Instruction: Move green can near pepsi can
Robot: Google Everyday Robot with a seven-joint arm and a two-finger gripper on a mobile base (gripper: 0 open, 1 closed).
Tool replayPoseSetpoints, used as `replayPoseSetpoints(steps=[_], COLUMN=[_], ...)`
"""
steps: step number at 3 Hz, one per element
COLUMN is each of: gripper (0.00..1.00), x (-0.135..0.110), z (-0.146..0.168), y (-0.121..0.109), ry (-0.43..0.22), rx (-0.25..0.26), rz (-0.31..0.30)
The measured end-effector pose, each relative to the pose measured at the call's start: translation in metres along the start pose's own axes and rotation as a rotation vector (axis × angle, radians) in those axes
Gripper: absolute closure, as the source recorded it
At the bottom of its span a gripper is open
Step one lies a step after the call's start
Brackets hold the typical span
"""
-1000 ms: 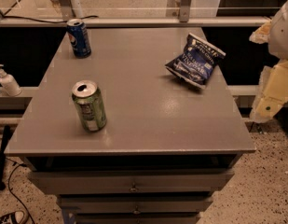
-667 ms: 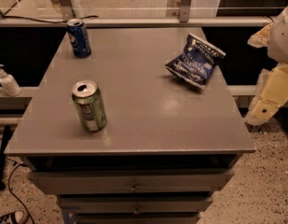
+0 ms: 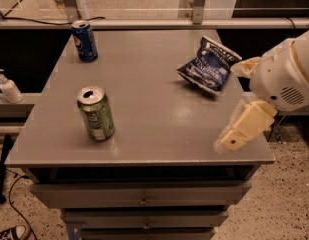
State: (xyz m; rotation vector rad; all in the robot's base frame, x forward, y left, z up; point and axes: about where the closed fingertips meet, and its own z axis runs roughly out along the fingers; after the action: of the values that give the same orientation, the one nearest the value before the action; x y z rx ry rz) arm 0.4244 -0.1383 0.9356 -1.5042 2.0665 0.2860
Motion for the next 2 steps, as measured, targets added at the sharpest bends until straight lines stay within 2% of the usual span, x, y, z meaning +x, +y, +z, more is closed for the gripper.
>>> replayPoseSetpoints(steps=[1, 2], gripper=[0.0, 0.0], x=[-0.043, -0.071], z=[0.036, 0.038], y=[0.027, 0.034], ry=[-0.177, -0.264], rx=[-0.016, -0.026], rz=[-0.021, -0.006])
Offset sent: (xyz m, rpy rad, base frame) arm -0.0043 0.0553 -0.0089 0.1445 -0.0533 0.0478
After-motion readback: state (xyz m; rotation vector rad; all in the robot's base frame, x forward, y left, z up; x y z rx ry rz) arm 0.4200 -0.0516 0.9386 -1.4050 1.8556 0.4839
